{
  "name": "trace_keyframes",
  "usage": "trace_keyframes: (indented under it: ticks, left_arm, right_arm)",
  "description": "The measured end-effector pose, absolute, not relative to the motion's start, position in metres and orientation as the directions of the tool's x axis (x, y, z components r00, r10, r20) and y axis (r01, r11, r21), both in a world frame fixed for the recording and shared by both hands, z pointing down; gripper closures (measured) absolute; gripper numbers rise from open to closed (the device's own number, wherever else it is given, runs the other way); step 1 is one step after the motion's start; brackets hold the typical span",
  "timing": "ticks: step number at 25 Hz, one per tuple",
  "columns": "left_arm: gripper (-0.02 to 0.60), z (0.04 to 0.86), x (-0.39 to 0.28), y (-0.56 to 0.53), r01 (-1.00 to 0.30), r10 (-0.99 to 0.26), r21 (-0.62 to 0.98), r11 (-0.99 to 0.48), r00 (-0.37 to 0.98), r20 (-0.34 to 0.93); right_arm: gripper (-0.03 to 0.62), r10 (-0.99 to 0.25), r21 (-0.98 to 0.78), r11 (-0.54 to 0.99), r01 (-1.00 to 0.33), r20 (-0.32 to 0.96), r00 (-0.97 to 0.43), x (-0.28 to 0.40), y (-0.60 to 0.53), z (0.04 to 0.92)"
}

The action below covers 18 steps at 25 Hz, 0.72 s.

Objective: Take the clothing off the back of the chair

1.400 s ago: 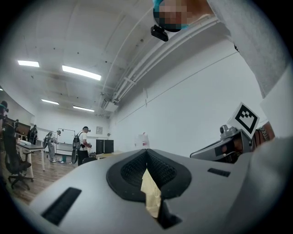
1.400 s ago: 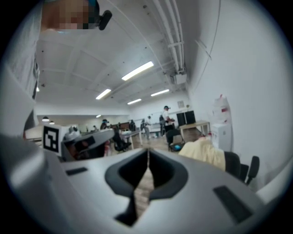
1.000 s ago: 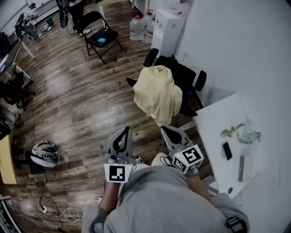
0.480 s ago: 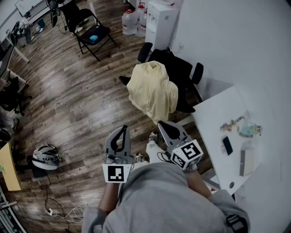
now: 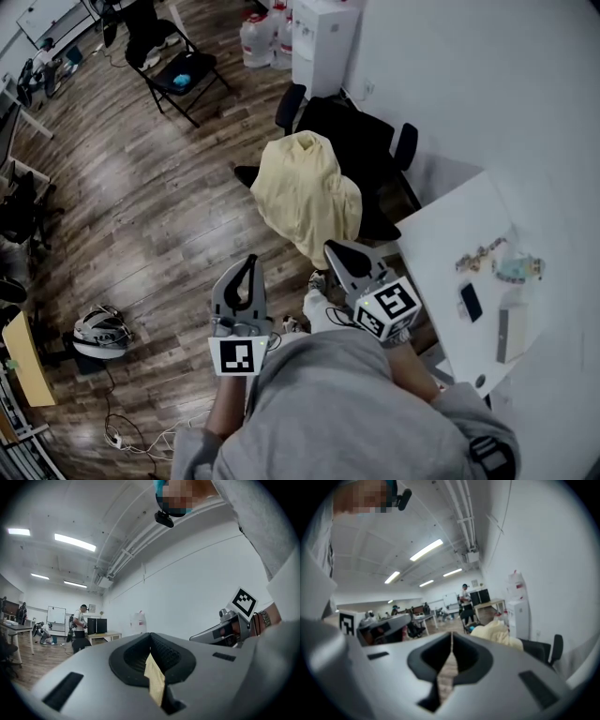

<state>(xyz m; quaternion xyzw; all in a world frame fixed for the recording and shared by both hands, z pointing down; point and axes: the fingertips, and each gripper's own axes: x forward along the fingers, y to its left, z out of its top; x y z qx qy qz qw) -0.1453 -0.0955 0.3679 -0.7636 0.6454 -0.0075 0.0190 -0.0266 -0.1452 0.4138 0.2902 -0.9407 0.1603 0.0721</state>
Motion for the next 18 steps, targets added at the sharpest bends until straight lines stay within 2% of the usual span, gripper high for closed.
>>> trace_keyframes:
  ticks: [7,18]
  left_arm:
    - [0.549,0.365,-0.135,-0.147,-0.980,-0.981,-0.049,-0.194,0.195,-0.021]
    - [0.549,0.365,-0.118,-0.203,-0.985,-0.987,-0.070,-0.155,0.157,-0.021]
  right_arm:
    - [0.559,-0.534,-0.261,0.773,-0.578,0.223,-0.815,-0.021,-0.196,0.413]
    - [0.559,-0.510,-0.258,0.789,-0.557,0.230,-0.829,-0.005,-0.261,0.418]
